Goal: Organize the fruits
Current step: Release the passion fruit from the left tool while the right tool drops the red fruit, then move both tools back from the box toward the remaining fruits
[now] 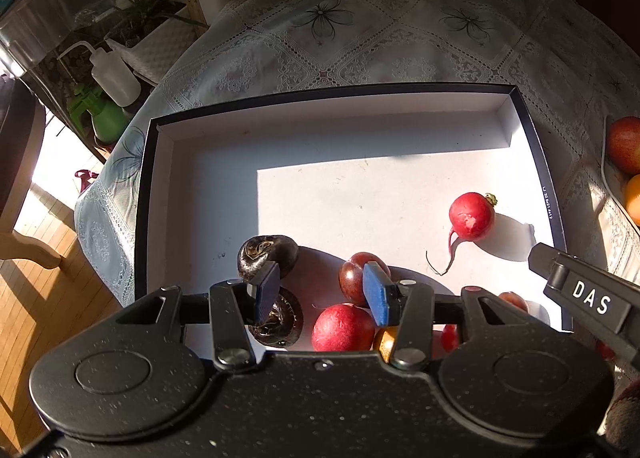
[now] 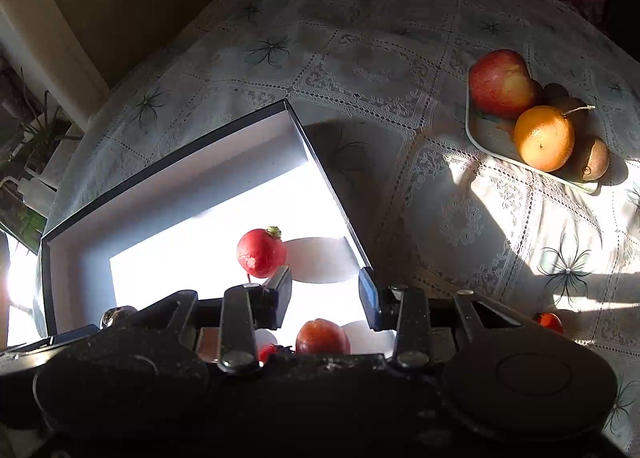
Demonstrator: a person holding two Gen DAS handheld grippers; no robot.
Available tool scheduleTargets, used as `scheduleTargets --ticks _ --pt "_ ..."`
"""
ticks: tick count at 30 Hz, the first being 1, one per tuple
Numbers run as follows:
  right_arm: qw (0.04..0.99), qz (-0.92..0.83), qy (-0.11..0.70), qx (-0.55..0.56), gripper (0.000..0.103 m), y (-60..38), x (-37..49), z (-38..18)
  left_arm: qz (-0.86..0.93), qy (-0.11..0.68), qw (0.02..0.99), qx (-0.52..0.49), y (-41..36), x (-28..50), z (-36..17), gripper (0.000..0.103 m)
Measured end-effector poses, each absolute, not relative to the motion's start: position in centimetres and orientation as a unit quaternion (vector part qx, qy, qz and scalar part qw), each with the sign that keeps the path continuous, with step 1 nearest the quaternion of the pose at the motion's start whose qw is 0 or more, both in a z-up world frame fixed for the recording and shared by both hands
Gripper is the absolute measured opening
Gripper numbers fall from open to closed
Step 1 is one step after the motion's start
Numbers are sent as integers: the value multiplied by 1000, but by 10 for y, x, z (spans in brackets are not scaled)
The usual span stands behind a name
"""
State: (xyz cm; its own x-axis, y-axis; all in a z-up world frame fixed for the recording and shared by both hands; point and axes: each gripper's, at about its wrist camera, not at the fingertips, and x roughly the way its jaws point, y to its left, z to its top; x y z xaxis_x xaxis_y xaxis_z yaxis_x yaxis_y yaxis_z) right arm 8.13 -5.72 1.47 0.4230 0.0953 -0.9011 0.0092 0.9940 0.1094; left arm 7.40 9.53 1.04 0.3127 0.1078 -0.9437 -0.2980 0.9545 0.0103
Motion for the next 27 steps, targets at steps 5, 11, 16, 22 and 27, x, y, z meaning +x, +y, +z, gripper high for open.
scheduleTargets --ticks 5,11,16,22,27 --pt "843 29 535 46 38 -58 75 18 130 573 806 -69 90 66 11 53" --pt "844 32 534 44 38 -61 68 20 132 573 806 -64 87 56 12 53" --pt "843 31 536 46 38 -64 65 21 134 572 807 -65 85 51 13 53" --pt "842 34 537 43 38 -64 62 20 139 576 803 -69 85 48 10 53" --pt "842 34 537 44 38 -67 59 21 134 576 804 -67 83 46 10 53"
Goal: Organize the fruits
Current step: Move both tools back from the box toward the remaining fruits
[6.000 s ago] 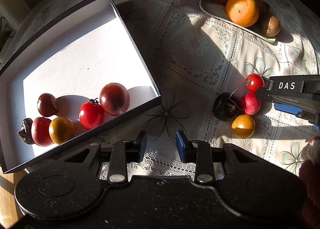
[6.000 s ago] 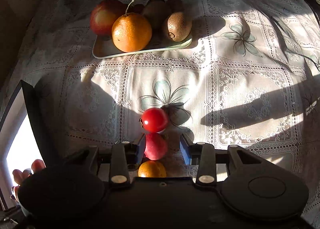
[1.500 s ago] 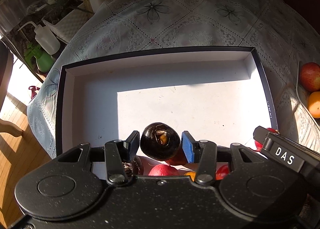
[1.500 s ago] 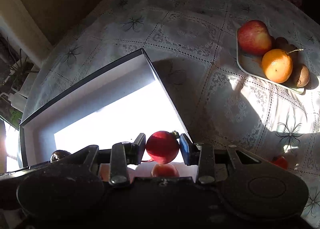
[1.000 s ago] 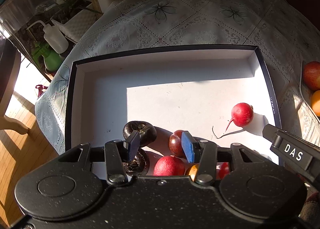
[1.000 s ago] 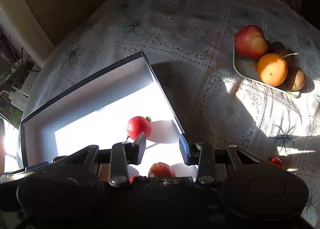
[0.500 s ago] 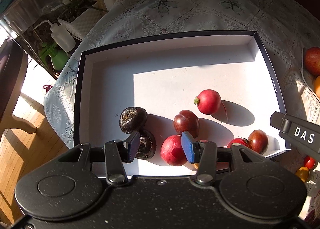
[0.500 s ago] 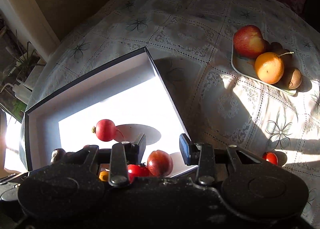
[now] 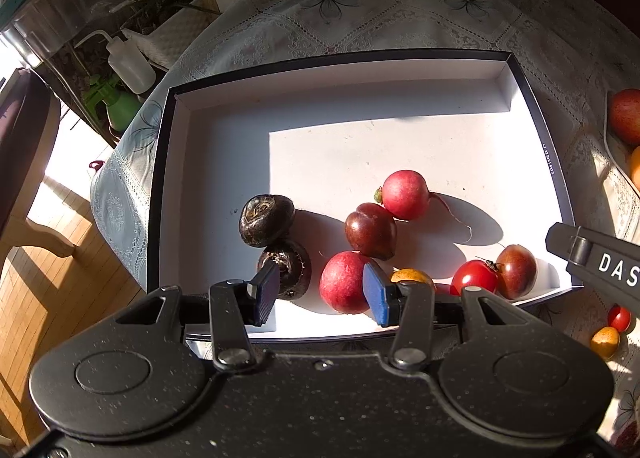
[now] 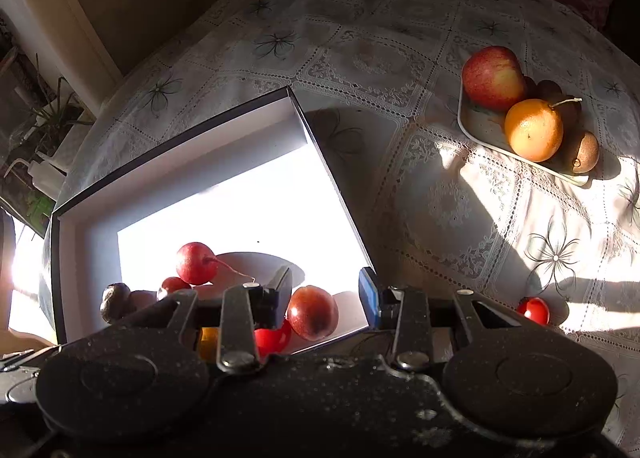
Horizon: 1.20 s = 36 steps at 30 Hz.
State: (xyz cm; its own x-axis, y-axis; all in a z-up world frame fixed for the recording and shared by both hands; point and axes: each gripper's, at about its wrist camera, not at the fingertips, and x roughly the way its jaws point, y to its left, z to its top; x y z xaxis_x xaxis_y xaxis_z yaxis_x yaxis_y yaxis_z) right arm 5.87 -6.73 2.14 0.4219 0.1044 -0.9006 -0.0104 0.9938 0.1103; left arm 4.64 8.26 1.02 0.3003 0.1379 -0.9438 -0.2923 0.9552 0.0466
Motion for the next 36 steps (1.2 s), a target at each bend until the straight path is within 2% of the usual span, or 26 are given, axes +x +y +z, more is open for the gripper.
scheduleTargets --ticks 13,26,36 --pt "841 -8 538 54 38 -120 50 17 98 568 815 -56 39 48 18 53" --pt "816 -115 552 126 38 -248 49 -16 13 568 823 0 -54 43 15 53" --pt "802 -116 569 139 40 -264 48 -43 -21 575 817 23 -88 38 7 53"
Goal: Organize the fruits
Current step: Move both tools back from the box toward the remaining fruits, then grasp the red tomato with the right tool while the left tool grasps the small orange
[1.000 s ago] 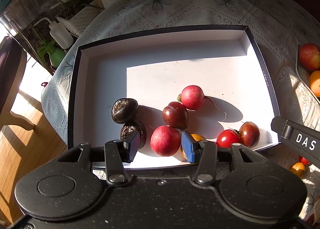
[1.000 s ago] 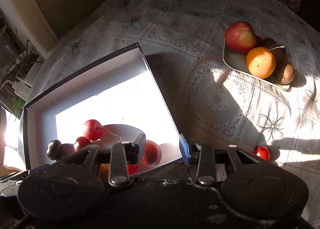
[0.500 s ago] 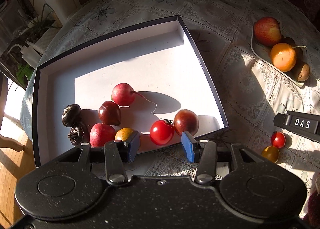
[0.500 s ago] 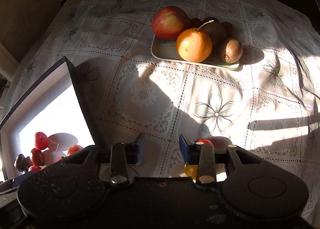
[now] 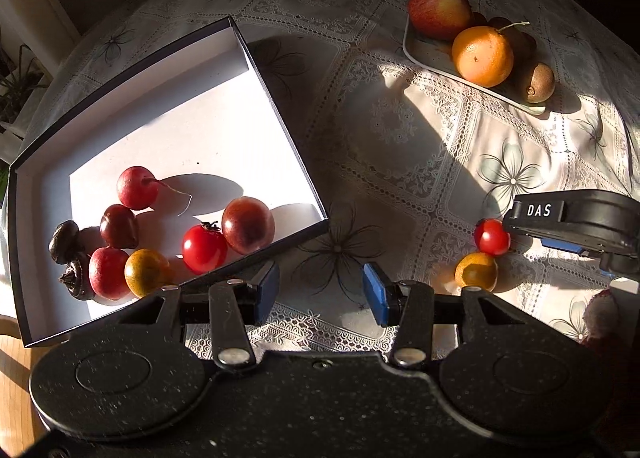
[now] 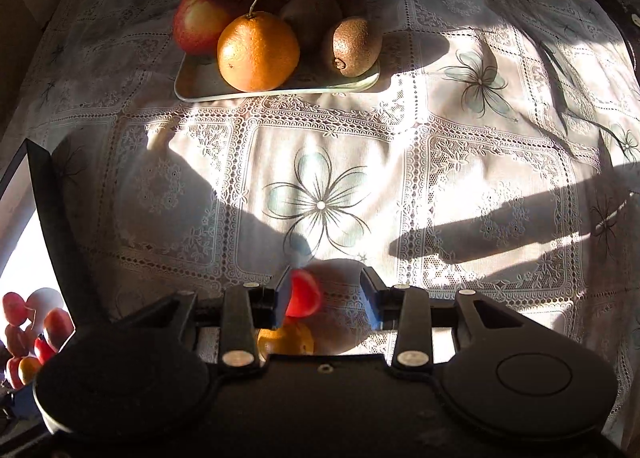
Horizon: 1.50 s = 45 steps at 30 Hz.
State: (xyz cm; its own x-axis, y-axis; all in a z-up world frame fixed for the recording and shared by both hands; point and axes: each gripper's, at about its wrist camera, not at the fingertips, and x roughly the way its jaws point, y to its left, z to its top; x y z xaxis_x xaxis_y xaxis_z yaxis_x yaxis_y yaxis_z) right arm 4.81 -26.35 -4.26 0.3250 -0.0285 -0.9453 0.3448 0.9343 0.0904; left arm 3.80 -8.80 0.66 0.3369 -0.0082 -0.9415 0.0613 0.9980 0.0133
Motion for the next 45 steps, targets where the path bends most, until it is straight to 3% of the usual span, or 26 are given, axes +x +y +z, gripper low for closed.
scheduleTargets --ticks 12,16,27,45 --pt "784 -113 600 115 41 -241 65 -67 -16 580 814 27 -80 41 0 53" --pt "782 -115 603 110 34 -242 63 -70 -20 580 814 26 -84 42 -1 53" --pt "804 -152 553 159 35 -308 36 -30 -93 562 821 48 -145 34 -8 53" --pt "804 -172 546 163 35 -367 5 -27 -91 581 804 81 -210 31 -46 53"
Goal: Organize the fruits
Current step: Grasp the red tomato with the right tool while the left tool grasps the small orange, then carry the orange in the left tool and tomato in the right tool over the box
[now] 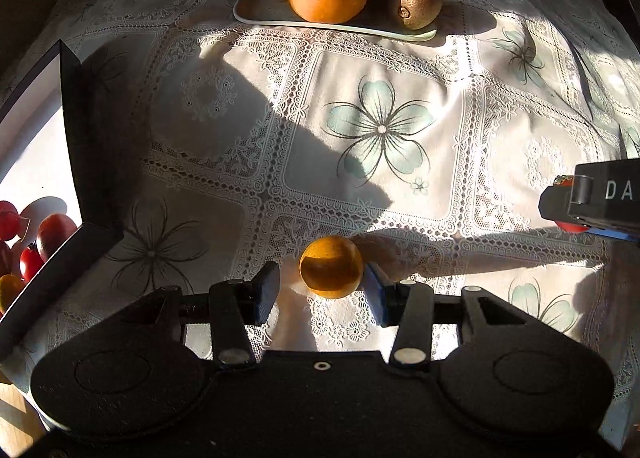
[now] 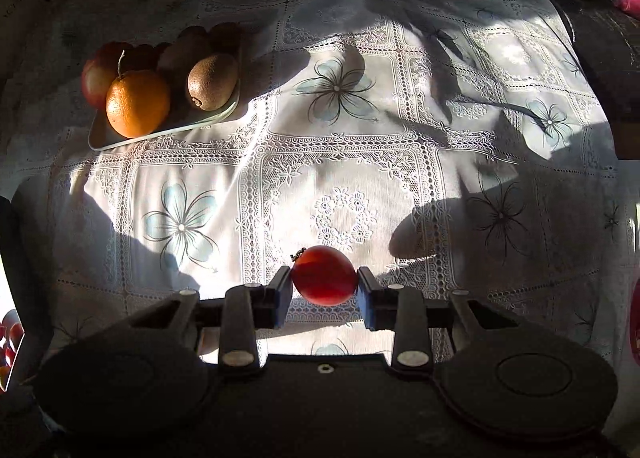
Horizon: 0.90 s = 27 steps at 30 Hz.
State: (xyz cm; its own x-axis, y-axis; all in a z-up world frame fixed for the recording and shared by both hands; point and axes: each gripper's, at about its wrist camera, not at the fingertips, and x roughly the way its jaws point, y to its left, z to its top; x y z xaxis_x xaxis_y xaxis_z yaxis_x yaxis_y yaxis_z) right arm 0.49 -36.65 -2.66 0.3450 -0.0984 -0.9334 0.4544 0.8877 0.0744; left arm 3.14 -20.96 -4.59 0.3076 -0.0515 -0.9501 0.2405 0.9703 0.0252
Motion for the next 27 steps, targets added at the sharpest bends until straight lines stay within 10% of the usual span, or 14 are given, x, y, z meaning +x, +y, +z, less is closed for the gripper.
scheduleTargets --ticks 27 --pt "834 -120 522 135 35 -289 27 6 -10 534 846 7 -117 52 12 43"
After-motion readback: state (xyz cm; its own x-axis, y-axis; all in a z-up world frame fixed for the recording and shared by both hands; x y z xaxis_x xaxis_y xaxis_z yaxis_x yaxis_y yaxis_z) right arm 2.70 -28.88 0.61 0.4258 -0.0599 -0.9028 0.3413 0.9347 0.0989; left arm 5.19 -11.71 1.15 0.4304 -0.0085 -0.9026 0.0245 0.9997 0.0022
